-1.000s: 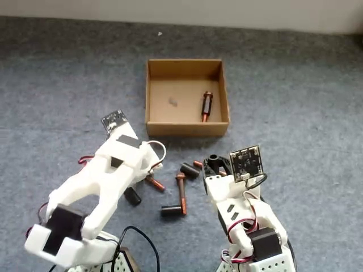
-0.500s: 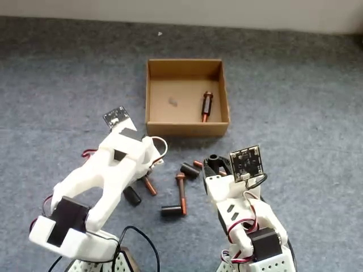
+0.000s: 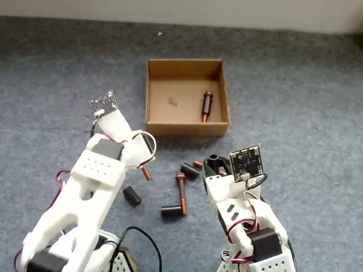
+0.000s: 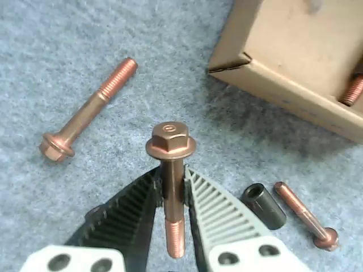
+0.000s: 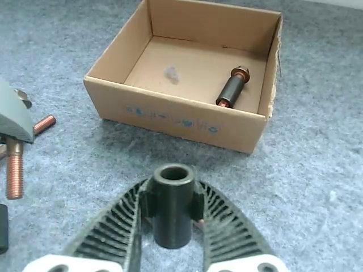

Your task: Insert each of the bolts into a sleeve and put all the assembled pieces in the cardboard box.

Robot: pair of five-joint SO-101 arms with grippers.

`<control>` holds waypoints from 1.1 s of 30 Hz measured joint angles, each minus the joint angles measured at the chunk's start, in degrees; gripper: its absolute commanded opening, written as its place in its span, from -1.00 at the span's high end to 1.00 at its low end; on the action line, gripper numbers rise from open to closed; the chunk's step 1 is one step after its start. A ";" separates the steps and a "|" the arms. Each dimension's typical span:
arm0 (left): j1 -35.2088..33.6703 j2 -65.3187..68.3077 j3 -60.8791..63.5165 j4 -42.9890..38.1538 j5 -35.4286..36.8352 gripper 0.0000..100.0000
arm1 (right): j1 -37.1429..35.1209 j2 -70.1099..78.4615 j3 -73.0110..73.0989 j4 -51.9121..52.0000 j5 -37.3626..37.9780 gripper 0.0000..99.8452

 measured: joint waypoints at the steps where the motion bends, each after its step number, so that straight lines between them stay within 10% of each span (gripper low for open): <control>1: -0.26 -3.16 1.23 0.00 -1.05 0.99 | 0.00 0.00 0.00 0.00 0.00 0.99; 20: -0.70 -62.68 28.75 -1.85 -16.26 0.99 | 0.00 0.00 0.00 0.00 0.00 0.99; 33: -0.70 -73.05 33.14 -2.73 -16.44 0.99 | 0.00 0.00 0.09 -3.69 -0.35 0.99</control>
